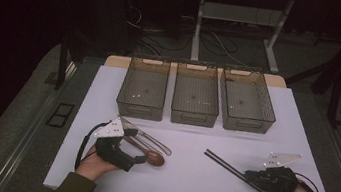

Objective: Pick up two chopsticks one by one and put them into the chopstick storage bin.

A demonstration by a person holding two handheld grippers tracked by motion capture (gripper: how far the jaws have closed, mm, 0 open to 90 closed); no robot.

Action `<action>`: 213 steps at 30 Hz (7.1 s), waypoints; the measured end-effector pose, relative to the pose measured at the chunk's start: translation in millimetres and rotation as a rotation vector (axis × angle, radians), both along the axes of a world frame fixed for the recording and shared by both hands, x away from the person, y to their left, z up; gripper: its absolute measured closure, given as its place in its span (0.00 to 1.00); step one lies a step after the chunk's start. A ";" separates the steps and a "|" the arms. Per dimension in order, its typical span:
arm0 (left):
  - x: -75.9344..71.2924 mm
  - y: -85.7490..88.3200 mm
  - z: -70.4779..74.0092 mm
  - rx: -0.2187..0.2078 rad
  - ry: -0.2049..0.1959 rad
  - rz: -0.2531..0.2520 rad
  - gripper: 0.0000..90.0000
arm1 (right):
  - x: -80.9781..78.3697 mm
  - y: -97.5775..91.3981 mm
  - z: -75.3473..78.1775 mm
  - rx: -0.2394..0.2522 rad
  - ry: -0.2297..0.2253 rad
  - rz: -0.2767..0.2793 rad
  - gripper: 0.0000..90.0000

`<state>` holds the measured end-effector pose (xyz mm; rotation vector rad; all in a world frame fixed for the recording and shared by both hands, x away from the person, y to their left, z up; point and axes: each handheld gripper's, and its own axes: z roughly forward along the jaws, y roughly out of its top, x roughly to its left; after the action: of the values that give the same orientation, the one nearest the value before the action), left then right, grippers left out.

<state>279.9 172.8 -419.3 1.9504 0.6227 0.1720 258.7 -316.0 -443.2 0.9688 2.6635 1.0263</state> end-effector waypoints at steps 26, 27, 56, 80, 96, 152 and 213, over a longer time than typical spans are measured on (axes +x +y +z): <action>-0.5 -0.9 -0.3 0.007 -0.001 -0.004 0.00 | -0.1 -2.2 -2.0 -0.004 -0.024 0.023 0.94; -0.5 -1.1 -0.3 0.006 0.000 -0.003 0.00 | 0.1 -2.6 -1.6 0.004 -0.024 0.023 0.94; 0.2 -3.5 -5.0 0.010 -0.005 -0.023 0.00 | 2.5 -10.8 24.5 0.175 -0.073 -0.003 0.94; -0.3 -5.0 -7.9 0.017 0.002 -0.020 0.00 | 29.8 16.5 54.7 0.224 -0.093 -0.054 0.94; -2.4 -11.2 -7.8 0.026 -0.005 -0.025 0.00 | 55.1 51.2 70.4 0.230 -0.115 -0.052 0.94; -2.4 -10.7 -5.9 0.018 -0.018 -0.026 0.00 | 157.7 201.9 106.9 0.176 -0.102 -0.091 0.94; -1.5 -9.9 -4.5 0.013 -0.035 -0.024 0.00 | 225.7 310.2 92.0 0.081 -0.016 -0.119 0.68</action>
<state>278.5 162.9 -423.8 1.9625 0.5769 0.1951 484.4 -5.7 -351.2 1.1143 2.5341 1.1188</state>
